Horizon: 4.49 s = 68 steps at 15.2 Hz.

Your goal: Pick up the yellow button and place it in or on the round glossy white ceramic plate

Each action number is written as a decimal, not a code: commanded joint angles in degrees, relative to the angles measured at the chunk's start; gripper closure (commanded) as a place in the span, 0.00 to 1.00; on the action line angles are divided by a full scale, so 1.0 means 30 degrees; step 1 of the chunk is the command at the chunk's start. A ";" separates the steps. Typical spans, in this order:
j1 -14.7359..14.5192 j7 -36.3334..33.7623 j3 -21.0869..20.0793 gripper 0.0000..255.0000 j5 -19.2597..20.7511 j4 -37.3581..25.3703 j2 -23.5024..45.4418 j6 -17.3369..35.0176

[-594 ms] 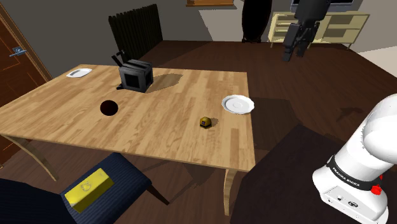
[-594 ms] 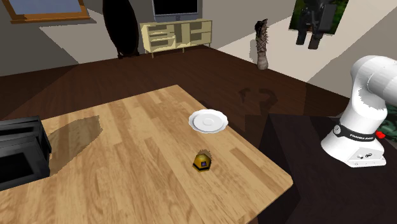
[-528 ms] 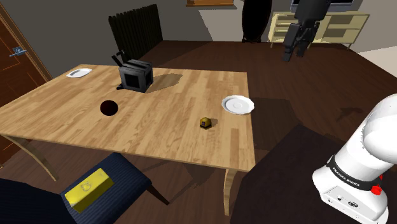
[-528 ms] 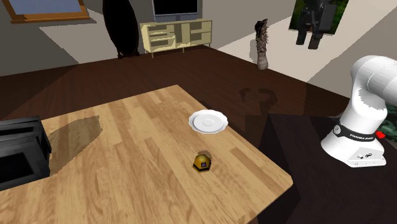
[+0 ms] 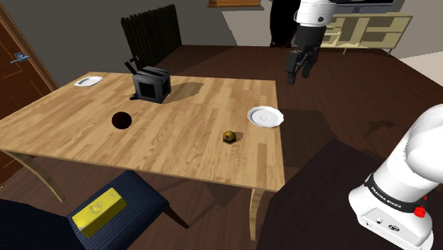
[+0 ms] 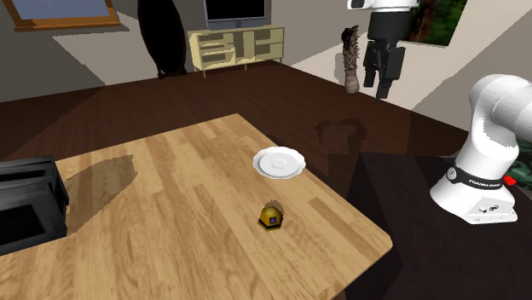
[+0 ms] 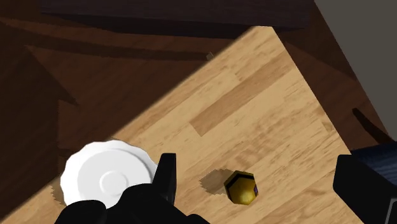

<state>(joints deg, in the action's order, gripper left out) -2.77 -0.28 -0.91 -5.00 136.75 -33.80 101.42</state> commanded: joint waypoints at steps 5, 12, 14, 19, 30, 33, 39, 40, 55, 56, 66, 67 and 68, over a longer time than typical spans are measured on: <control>-0.0374 0.0237 -0.0637 0.00 0.0231 -0.0542 0.3948 0.3028; -0.0705 0.0212 -0.1310 0.00 0.0928 -0.2374 0.9071 0.5821; -0.0807 0.0140 -0.1466 0.00 0.1229 -0.3104 1.0571 0.6440; -0.1145 -0.0125 -0.1728 0.00 0.2138 -0.5319 1.4350 0.7599; -0.2430 -0.0507 -0.1630 0.00 0.4155 -1.2268 2.2801 0.8140; -0.2482 -0.0532 -0.1578 0.00 0.4246 -1.2385 2.3318 0.8513; -0.2495 -0.0619 -0.1472 0.00 0.4385 -1.2110 2.4123 0.9592; -0.2495 -0.0619 -0.1472 0.00 0.4385 -1.2112 2.4125 0.9591; -0.2494 -0.0618 -0.1472 1.00 0.4384 -1.2111 2.4122 0.9588; -0.2494 -0.0618 -0.1472 1.00 0.4384 -1.2111 2.4123 0.9588; -0.2380 -0.0408 -0.1650 1.00 0.4132 -1.1996 2.2313 0.7904; -0.2370 -0.0386 -0.1666 1.00 0.4107 -1.2018 2.2150 0.7721; -0.2361 -0.0364 -0.1681 1.00 0.4082 -1.2035 2.1985 0.7540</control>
<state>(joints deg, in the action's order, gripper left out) -9.85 -1.38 -5.87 7.35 100.47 32.88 124.63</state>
